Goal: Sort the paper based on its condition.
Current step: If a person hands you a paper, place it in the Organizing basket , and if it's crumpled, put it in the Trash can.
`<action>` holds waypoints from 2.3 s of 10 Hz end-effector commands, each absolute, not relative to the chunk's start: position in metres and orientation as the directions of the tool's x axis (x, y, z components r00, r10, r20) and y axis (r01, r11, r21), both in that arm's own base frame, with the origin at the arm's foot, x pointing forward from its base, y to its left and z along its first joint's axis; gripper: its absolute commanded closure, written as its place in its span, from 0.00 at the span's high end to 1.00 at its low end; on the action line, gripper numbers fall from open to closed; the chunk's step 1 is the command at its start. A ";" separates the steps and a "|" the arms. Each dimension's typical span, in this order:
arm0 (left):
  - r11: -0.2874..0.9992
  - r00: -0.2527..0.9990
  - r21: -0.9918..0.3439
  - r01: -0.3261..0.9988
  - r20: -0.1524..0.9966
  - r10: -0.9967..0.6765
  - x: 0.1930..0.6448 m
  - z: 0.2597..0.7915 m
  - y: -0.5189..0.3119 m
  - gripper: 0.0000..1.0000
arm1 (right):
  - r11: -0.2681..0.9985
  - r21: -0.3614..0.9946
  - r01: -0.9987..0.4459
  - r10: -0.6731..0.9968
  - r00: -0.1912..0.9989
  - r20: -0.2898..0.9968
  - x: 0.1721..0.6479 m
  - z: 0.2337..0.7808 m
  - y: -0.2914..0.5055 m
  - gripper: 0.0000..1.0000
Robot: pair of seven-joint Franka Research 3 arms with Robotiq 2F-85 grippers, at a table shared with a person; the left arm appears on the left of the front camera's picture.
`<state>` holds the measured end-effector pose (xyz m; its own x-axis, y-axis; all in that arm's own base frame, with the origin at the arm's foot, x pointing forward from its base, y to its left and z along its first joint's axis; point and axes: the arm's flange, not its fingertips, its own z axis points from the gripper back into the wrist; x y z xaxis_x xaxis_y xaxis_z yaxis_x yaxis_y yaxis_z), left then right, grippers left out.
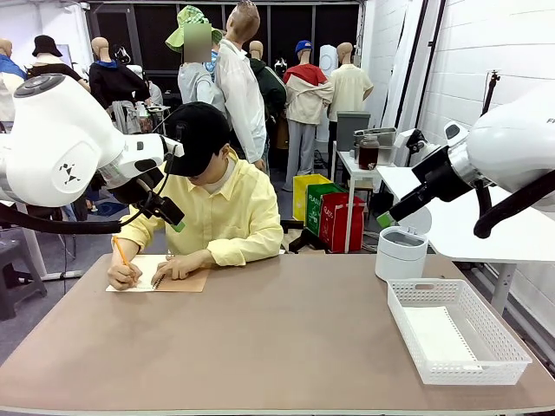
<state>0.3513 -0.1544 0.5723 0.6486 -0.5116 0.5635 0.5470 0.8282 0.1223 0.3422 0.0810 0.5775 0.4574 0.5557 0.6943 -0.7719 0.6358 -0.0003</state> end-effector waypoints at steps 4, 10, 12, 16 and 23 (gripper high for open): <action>0.828 0.648 0.123 0.547 0.565 -0.512 0.351 0.573 -0.154 1.00 | 0.633 0.002 -0.774 0.555 0.456 0.696 0.342 0.577 0.081 1.00; 0.828 0.648 0.123 0.547 0.565 -0.512 0.351 0.573 -0.154 1.00 | 0.633 0.002 -0.774 0.555 0.456 0.696 0.342 0.577 0.081 1.00; 0.828 0.648 0.123 0.547 0.565 -0.512 0.351 0.573 -0.154 1.00 | 0.633 0.002 -0.774 0.555 0.456 0.696 0.342 0.577 0.081 1.00; 0.828 0.648 0.123 0.547 0.565 -0.512 0.351 0.573 -0.154 1.00 | 0.633 0.002 -0.774 0.555 0.456 0.696 0.342 0.577 0.081 1.00; 0.828 0.648 0.123 0.547 0.565 -0.512 0.351 0.573 -0.154 1.00 | 0.633 0.002 -0.774 0.555 0.456 0.696 0.342 0.577 0.081 1.00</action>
